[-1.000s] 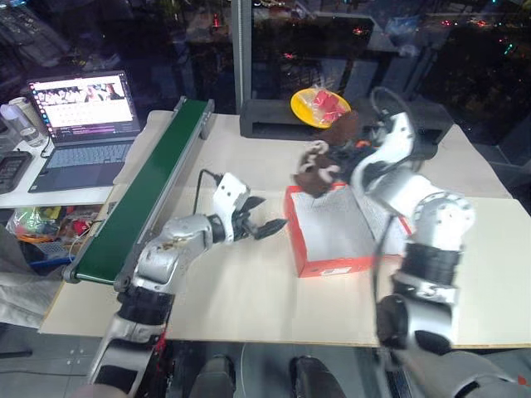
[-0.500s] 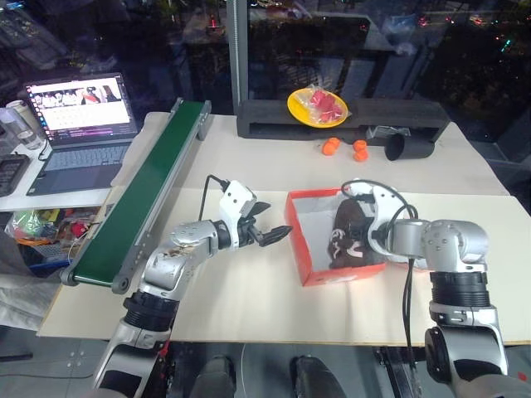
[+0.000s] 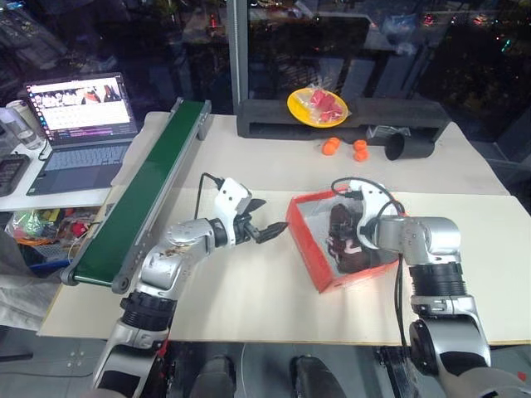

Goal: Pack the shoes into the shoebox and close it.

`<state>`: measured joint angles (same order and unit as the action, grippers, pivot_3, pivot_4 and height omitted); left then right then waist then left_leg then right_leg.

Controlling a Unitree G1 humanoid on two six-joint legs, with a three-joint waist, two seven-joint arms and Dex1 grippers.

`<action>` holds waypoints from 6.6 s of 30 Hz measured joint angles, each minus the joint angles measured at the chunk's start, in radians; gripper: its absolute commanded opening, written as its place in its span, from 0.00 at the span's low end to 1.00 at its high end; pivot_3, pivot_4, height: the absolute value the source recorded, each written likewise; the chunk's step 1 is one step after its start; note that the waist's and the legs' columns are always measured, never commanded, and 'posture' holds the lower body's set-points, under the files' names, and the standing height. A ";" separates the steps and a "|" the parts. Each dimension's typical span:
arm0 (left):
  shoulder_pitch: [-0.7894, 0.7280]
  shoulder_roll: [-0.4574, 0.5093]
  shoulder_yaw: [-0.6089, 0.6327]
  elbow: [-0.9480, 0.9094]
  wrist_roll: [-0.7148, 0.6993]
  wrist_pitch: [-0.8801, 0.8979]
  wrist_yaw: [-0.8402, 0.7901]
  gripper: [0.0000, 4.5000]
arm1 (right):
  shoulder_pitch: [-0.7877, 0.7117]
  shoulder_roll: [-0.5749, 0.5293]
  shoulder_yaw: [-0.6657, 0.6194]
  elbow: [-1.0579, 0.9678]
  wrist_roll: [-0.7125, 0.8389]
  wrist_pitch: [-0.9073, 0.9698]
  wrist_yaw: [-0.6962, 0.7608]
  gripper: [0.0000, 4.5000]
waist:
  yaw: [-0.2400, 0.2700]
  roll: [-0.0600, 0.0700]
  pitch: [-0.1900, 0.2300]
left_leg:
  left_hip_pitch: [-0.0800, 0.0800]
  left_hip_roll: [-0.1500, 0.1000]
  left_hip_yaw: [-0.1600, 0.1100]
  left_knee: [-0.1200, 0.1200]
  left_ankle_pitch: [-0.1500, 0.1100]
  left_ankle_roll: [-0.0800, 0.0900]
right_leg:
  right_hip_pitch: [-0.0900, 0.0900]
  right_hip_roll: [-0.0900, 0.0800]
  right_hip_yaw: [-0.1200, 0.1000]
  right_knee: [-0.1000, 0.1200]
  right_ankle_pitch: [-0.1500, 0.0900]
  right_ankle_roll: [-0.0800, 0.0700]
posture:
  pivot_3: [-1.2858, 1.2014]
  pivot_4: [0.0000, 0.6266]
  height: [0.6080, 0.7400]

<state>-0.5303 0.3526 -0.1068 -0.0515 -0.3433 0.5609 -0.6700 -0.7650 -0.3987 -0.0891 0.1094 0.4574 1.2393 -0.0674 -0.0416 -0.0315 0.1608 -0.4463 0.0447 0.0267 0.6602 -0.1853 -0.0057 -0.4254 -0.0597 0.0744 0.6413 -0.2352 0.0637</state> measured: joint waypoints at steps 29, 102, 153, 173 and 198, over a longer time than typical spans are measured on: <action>-0.151 0.180 0.339 0.620 0.148 -0.217 0.288 1.00 | 0.397 -0.090 0.274 -0.627 0.017 -0.479 0.619 0.99 | 0.025 -0.002 0.001 | 0.001 0.001 -0.003 0.000 0.001 -0.002 | 0.002 0.000 -0.005 0.000 0.000 -0.001 | 0.52 0.24 0.84; -0.328 0.312 0.241 0.594 0.261 0.053 0.264 1.00 | 0.387 0.022 0.280 -0.551 -0.083 -0.509 0.545 0.99 | 0.027 -0.002 0.002 | 0.001 0.000 -0.003 0.000 0.002 -0.002 | 0.001 0.000 -0.005 0.002 0.000 -0.001 | 0.52 0.24 0.84; -0.203 -0.253 0.318 0.048 -0.267 0.146 0.290 0.01 | 0.027 0.390 -0.344 -0.311 0.446 -0.211 0.011 1.00 | 0.024 -0.004 0.001 | -0.005 0.000 -0.005 0.000 0.003 -0.003 | -0.002 -0.001 -0.006 0.006 0.002 -0.001 | 0.52 0.24 0.84; -0.200 -0.184 0.217 0.003 -0.366 0.291 0.227 0.01 | -0.014 0.366 -0.313 -0.338 0.617 -0.218 -0.105 1.00 | 0.001 -0.001 0.001 | 0.000 -0.001 -0.005 0.000 0.004 -0.002 | 0.001 0.000 -0.004 0.002 0.001 -0.001 | 0.52 0.24 0.84; -0.183 -0.173 0.141 -0.038 -0.305 0.218 0.213 0.01 | 0.034 0.331 -0.236 -0.325 0.627 -0.228 -0.139 0.41 | -0.001 -0.001 0.002 | 0.000 -0.001 -0.005 -0.001 0.004 -0.002 | 0.001 0.000 -0.004 0.001 0.001 -0.001 | 0.52 0.24 0.84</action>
<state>-0.7129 0.1792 0.0346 -0.0894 -0.6479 0.7786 -0.4574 -0.7306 -0.0678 -0.3252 -0.2158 1.0839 1.0113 -0.2066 -0.0423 -0.0321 0.1623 -0.4464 0.0441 0.0215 0.6596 -0.1816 -0.0075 -0.4241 -0.0595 0.0700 0.6423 -0.2341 0.0632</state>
